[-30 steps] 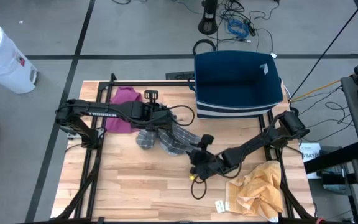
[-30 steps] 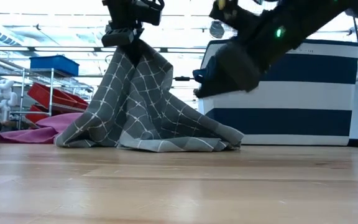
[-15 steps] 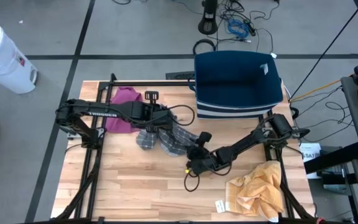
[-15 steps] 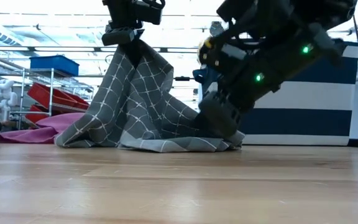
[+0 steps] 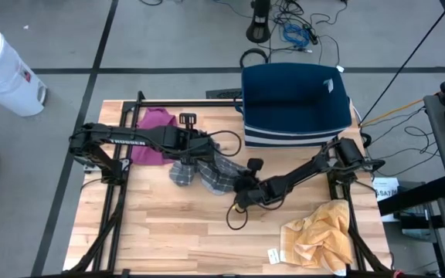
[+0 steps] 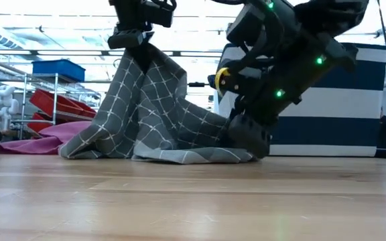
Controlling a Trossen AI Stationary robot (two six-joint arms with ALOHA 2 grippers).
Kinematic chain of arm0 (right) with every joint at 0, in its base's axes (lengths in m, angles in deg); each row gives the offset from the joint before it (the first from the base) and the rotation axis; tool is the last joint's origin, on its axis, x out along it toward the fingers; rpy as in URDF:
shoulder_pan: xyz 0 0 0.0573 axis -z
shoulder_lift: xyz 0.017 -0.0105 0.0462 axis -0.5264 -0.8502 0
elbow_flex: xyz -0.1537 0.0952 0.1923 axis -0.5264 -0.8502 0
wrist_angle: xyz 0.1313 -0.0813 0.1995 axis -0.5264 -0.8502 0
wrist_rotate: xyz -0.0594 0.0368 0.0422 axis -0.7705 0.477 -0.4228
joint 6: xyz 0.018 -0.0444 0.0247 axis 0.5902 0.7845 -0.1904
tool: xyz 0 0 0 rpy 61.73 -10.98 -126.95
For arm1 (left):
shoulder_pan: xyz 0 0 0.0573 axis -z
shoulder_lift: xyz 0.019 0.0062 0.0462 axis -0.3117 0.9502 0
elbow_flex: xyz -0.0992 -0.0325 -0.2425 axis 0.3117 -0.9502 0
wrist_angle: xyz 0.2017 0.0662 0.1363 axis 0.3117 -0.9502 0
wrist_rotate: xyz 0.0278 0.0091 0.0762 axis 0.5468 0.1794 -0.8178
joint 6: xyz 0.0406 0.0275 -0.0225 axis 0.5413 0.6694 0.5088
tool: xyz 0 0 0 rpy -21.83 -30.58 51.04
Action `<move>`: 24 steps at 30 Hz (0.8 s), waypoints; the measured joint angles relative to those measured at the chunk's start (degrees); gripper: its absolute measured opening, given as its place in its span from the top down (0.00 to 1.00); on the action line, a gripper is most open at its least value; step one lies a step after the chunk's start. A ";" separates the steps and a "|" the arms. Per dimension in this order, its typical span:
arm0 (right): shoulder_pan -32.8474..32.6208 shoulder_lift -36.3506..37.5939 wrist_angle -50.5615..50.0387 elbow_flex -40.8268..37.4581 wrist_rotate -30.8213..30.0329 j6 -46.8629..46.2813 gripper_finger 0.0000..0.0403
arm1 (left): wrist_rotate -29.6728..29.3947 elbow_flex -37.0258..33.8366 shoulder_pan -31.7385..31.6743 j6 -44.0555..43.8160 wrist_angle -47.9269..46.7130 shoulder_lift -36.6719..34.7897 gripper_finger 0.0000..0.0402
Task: Fold towel
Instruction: Fold the gray checkered towel
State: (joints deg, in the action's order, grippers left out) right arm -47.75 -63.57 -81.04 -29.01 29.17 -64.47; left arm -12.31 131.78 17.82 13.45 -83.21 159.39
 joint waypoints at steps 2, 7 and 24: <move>0.49 2.02 -2.80 -0.04 0.18 0.22 0.98 | -1.92 0.00 -0.02 -1.17 -0.46 0.00 1.00; 0.60 11.87 -8.09 -0.04 -4.42 5.30 1.00 | -10.43 0.00 -0.45 -4.52 -2.08 -0.01 1.00; 4.87 54.95 -54.63 15.82 14.98 -4.37 1.00 | -14.26 0.24 -5.33 -1.07 -10.97 -3.64 1.00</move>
State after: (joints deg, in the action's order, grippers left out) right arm -42.88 -8.62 -135.67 -13.19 44.15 -68.85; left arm -26.56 132.02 12.48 12.38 -94.18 155.75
